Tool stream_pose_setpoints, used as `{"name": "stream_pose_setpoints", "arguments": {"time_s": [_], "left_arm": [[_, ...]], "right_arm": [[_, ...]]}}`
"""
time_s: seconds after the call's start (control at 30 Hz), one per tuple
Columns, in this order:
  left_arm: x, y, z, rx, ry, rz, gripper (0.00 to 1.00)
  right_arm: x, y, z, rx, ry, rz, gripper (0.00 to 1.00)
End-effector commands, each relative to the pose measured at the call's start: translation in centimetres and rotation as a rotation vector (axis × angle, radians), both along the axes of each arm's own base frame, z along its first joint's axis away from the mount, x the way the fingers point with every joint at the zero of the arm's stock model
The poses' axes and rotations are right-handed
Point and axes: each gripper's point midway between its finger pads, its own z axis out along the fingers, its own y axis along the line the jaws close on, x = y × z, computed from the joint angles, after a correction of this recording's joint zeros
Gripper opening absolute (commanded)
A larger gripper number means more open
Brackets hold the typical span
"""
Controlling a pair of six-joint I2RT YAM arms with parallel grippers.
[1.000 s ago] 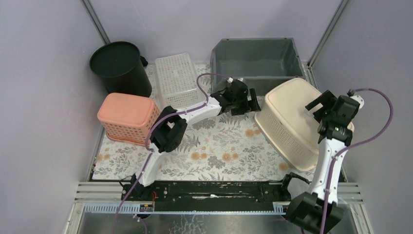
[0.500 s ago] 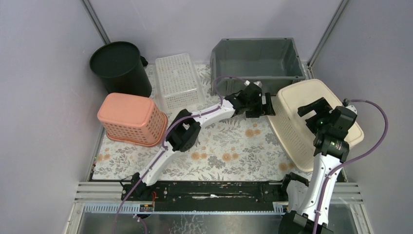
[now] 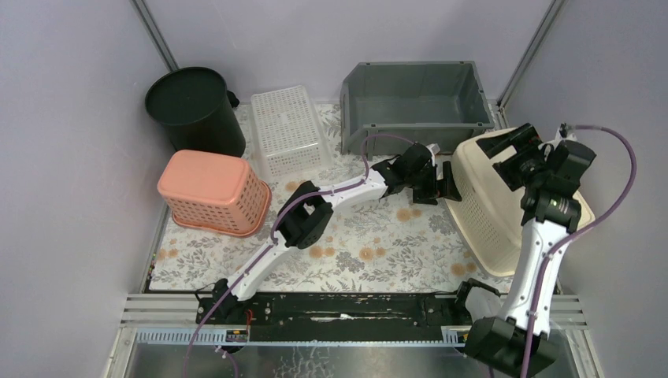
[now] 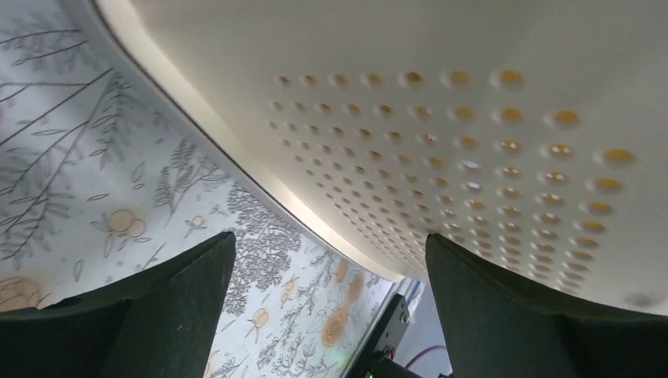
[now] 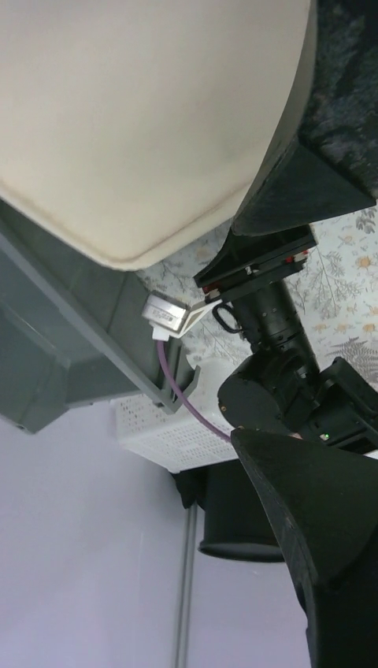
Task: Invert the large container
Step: Move the container to the center of the board.
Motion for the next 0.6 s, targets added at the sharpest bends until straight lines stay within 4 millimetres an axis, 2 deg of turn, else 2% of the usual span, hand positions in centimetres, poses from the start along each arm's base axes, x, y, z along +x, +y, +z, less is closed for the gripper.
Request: {"name": "stream_pose_setpoints", "arguments": {"time_s": [0.0, 0.23, 0.33, 0.4, 0.47, 0.57], "left_arm": [[-0.8, -2.2, 6.0, -0.197, -0.063, -0.107, 0.98], [1.6, -1.7, 4.8, -0.242, -0.015, -0.06, 0.99], [2.3, -1.9, 5.3, -0.27, -0.024, -0.063, 0.99], [2.4, -1.9, 6.2, -0.296, -0.031, -0.08, 0.99], [2.3, -1.0, 7.3, -0.311, -0.036, -0.091, 0.99], [1.7, 2.0, 8.8, -0.289, -0.055, -0.077, 0.99]], "right_arm": [[2.4, 2.4, 2.8, 0.042, -0.075, 0.152, 0.98], [4.7, 8.0, 4.1, 0.0, -0.048, 0.336, 0.98], [5.2, 10.9, 4.7, -0.026, -0.039, 0.435, 0.97], [5.4, 12.2, 4.7, -0.063, -0.011, 0.475, 0.96], [5.7, 13.0, 5.0, -0.092, -0.005, 0.504, 0.95], [6.2, 13.5, 6.0, -0.111, -0.014, 0.541, 0.95]]}}
